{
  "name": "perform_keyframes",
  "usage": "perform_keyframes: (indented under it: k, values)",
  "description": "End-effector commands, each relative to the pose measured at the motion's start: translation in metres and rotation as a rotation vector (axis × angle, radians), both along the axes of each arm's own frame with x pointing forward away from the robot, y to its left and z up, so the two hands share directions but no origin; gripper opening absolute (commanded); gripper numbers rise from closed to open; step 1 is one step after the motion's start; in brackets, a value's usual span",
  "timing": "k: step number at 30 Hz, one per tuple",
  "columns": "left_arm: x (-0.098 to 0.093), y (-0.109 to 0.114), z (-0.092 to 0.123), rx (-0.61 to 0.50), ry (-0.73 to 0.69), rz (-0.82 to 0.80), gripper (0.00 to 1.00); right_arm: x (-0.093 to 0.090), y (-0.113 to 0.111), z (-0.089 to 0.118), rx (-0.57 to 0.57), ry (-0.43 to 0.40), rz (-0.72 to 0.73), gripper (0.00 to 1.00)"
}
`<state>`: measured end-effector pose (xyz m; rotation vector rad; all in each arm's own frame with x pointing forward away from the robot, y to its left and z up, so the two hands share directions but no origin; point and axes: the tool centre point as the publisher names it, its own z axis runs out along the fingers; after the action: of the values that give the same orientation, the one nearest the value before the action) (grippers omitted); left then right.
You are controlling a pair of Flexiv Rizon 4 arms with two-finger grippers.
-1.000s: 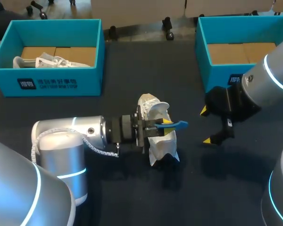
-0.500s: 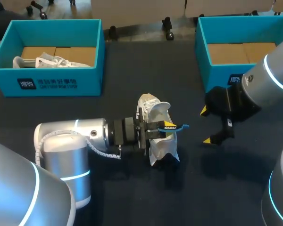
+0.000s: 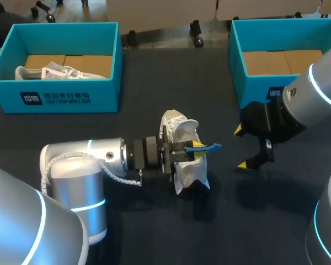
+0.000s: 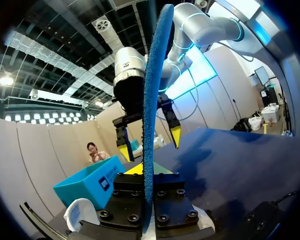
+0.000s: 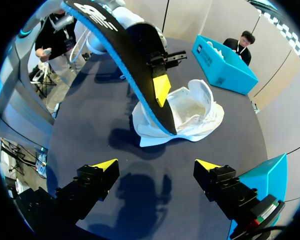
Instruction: Take the shoe out of the shoebox, open the shoe tongue, remove and reinsert the insole, then place the shoe into the shoebox
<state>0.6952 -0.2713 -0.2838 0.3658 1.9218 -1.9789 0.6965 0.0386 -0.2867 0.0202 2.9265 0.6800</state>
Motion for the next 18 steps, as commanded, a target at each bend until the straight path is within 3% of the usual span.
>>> perform_keyframes:
  k: [1,18]
  values:
    - [-0.004,0.004,0.007,-0.001,0.001,-0.005,0.00,-0.002,0.000,0.000,-0.001,-0.003,-0.001,1.00]
    - [-0.010,0.017,0.016,-0.004,0.011,-0.022,0.00,-0.002,0.000,0.000,-0.001,-0.003,-0.001,1.00]
